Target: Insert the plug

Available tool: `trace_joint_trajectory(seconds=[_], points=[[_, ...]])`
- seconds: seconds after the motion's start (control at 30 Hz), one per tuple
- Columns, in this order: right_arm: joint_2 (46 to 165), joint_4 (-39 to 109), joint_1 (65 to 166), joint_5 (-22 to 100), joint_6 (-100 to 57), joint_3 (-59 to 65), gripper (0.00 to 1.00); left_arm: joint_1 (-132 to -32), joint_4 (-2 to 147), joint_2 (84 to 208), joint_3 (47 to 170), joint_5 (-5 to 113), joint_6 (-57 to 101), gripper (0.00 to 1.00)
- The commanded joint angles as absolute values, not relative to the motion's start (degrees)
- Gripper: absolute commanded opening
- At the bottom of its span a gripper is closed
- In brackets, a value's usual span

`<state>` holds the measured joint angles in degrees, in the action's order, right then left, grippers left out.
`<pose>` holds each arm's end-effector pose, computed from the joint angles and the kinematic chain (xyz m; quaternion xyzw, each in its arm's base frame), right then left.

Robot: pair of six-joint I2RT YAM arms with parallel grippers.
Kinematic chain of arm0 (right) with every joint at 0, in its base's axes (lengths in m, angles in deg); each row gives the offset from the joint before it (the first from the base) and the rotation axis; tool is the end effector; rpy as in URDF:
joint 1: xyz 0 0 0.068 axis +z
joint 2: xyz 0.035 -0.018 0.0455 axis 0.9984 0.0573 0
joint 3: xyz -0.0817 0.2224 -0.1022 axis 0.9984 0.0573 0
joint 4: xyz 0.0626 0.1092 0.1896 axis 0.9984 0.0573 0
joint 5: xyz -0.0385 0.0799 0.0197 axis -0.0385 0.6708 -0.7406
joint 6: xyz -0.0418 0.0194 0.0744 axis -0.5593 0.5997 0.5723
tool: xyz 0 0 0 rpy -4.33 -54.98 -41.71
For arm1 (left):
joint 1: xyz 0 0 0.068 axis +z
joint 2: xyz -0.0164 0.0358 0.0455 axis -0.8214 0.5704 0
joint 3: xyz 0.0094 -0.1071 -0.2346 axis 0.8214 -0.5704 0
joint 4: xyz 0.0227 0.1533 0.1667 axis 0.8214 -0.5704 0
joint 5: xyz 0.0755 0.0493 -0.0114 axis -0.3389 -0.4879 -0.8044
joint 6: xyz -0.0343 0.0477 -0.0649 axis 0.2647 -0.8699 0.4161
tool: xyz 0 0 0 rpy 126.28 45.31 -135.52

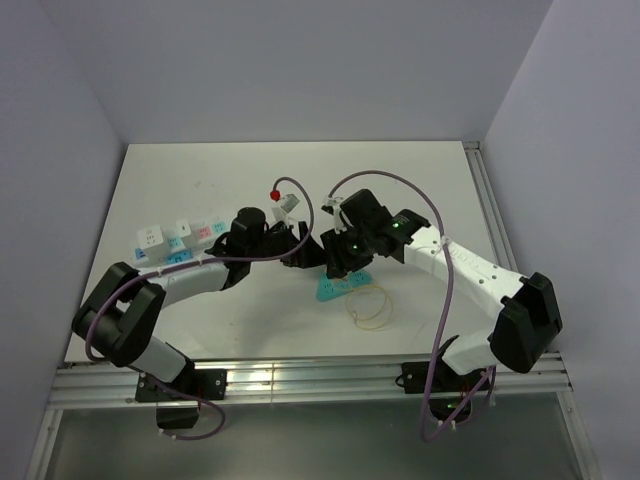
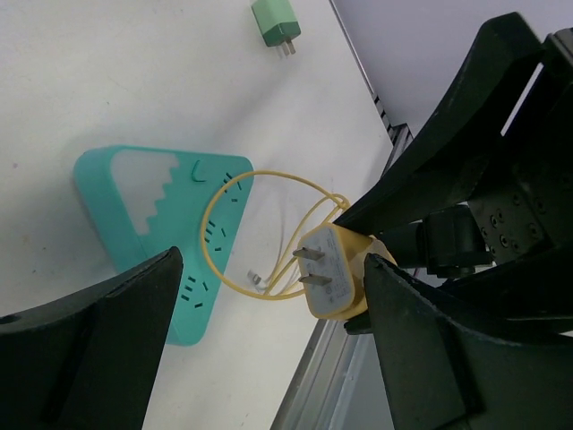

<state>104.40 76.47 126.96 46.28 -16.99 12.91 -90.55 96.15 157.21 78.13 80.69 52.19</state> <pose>0.1991 0.1943 0.2417 -0.2718 0.9094 0.2364 0.2077 0.2393 -0.2243 0.2113 0.1331 0.7861 -0.5353 0.2790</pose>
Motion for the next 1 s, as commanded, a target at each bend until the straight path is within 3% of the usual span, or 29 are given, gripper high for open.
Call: trace_joint_trajectory(seconds=[0.0,0.73,0.97], points=[[101.60,73.87,127.32,45.93,-16.94,12.42,0.00,-90.47,99.97,157.70,77.92,82.89,53.23,0.88],[99.49,70.88,127.23,44.44,-15.18,12.85,0.00,-91.34,105.86,162.36,73.35,82.45,55.96,0.81],[99.85,71.84,127.32,45.93,-15.18,14.08,0.00,-89.51,101.37,156.74,72.92,77.35,53.40,0.99]])
